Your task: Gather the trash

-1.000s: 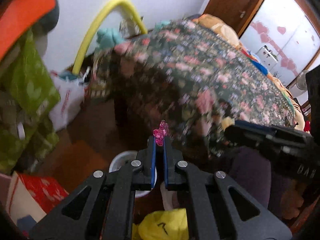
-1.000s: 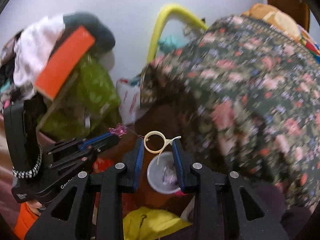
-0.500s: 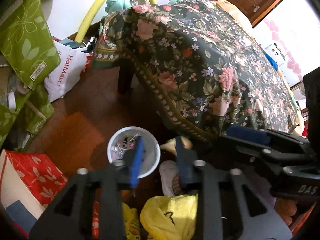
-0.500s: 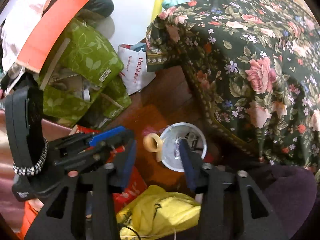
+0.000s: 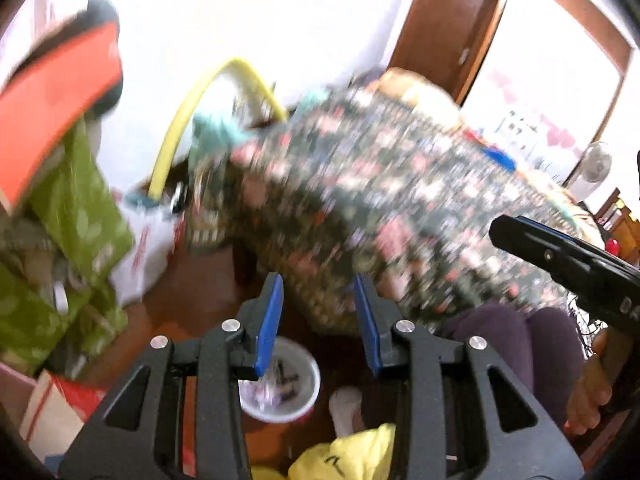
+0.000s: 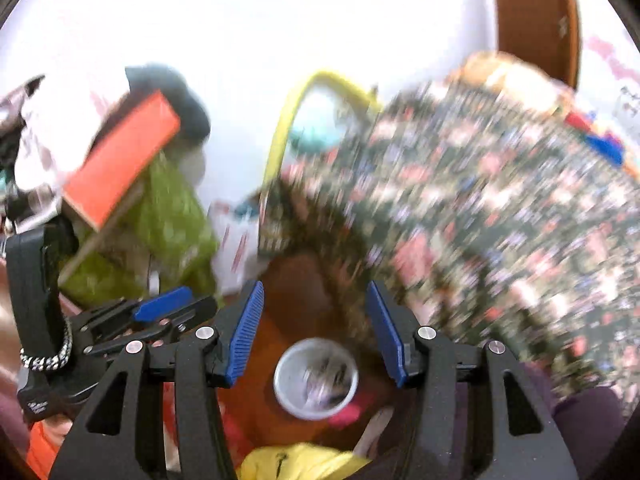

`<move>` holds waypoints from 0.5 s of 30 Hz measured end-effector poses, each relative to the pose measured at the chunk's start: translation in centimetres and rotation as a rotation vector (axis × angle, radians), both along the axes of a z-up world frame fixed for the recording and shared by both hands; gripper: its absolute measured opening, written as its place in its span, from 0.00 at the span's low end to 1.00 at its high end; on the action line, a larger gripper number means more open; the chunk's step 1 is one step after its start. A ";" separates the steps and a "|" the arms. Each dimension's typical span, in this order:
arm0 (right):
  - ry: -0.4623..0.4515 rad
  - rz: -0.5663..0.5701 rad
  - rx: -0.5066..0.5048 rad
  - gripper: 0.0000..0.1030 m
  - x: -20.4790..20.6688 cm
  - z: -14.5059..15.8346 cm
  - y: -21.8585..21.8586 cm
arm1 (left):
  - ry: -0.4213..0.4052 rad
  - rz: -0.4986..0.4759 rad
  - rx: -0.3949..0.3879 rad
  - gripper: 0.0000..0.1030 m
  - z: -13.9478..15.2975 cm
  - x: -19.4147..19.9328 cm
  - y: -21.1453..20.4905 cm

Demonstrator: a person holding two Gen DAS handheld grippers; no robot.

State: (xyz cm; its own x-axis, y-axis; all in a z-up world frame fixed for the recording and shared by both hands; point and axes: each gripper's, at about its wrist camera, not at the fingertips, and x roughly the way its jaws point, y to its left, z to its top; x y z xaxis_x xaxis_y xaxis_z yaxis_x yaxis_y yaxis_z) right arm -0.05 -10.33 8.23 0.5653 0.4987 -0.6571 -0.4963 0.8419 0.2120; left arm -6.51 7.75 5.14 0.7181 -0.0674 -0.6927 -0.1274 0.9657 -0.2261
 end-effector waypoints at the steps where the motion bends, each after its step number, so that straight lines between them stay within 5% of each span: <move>1: -0.040 -0.025 0.006 0.49 -0.6 1.0 -0.5 | -0.041 -0.001 0.009 0.34 1.1 -0.4 -0.4; 10: -0.259 -0.212 0.040 0.50 -5.8 5.8 -4.9 | -0.328 -0.035 0.043 0.40 8.0 -5.0 -3.1; 13: -0.300 -0.254 0.028 0.65 -7.0 6.4 -5.7 | -0.371 -0.031 0.056 0.52 8.8 -6.4 -3.8; 15: -0.318 -0.273 0.027 0.85 -7.6 6.5 -6.0 | -0.377 -0.032 0.059 0.75 9.0 -7.1 -4.1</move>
